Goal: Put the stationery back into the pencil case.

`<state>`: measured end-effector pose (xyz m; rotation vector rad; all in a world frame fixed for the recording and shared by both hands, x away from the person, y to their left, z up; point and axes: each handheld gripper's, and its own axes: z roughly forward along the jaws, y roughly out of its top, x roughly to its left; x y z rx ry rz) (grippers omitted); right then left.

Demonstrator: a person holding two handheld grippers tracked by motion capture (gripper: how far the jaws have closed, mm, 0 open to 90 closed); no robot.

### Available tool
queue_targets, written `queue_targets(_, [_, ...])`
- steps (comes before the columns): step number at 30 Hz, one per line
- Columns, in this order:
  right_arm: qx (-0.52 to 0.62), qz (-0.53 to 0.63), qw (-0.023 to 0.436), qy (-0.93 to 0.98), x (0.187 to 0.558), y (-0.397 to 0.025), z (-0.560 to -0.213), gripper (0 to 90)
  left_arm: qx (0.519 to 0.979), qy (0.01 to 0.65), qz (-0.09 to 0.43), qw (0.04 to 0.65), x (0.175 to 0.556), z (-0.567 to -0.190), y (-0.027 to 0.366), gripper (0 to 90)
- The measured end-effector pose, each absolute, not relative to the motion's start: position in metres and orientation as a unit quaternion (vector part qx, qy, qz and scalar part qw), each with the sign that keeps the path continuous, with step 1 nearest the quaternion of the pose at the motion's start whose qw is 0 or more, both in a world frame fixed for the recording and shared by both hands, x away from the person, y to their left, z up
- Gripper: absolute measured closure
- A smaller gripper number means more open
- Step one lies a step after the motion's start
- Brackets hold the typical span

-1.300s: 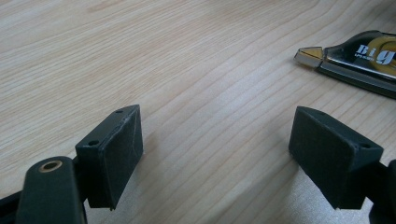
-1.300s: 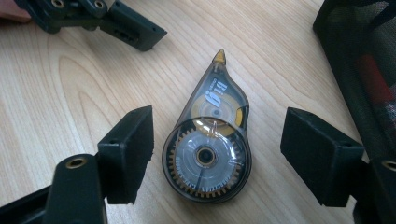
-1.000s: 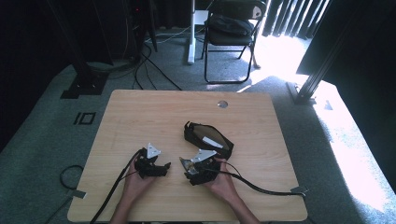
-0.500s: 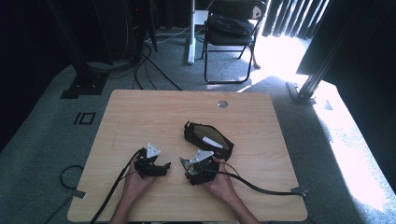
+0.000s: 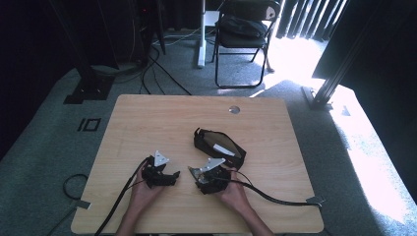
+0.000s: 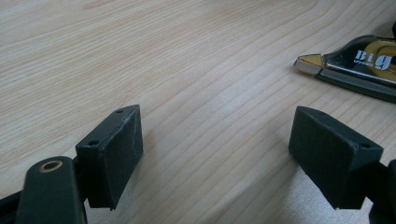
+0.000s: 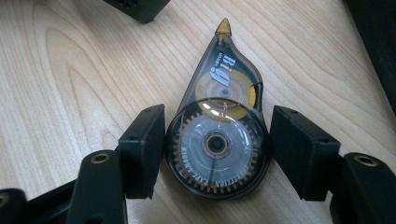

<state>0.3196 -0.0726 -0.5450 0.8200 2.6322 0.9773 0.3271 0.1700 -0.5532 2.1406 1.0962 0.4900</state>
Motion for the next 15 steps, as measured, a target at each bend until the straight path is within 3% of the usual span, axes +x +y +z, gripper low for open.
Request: queue_targets(15, [0.274, 0.320, 0.101, 0.901, 0.3219, -0.0743, -0.5421, 40.1, 0.821, 0.420, 0.188, 0.337, 0.3271, -0.5533, 0.1700, 18.2])
